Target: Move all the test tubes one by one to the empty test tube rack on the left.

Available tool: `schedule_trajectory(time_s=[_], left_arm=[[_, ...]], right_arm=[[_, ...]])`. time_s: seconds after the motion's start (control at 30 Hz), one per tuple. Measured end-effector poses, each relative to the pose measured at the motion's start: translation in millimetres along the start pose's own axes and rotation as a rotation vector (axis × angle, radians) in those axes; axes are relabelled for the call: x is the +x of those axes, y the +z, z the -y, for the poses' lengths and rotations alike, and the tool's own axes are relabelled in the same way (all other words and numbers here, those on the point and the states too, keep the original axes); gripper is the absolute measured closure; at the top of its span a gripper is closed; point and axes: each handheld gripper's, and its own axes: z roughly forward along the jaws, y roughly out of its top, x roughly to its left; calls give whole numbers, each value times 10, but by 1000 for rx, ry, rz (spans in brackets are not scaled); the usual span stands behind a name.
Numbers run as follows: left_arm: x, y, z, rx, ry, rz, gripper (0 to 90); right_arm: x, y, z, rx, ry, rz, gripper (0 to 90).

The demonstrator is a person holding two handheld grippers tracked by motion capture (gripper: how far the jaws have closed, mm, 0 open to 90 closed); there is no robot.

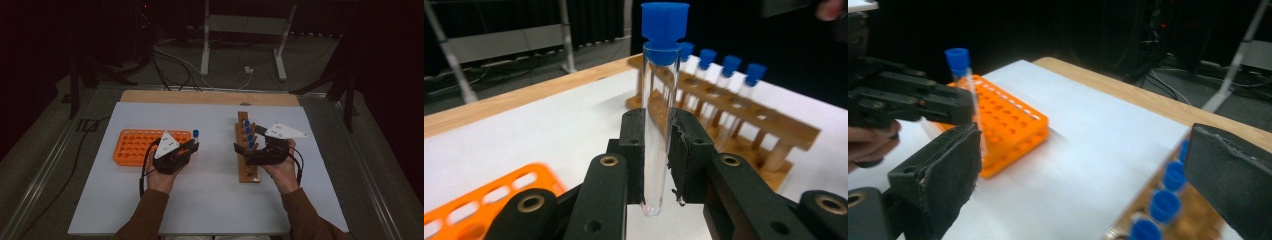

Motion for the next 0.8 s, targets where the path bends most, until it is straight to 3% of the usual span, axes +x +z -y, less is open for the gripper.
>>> schedule_trajectory(time_s=[0.23, 0.5, 0.7, 0.8], left_arm=[[141, -67, 120, -2, -23, -55, 783], [214, -80, 255, 26, -31, -91, 782], [256, -79, 379, 57, -52, -102, 782], [240, -42, 446, 105, -38, -106, 781]], right_arm=[[-123, -124, 109, -5, 9, 33, 0], [-202, -239, 212, -9, 26, 51, 0], [-207, -263, 222, -8, 23, 51, 0], [-195, -270, 242, -6, 19, 49, 0]])
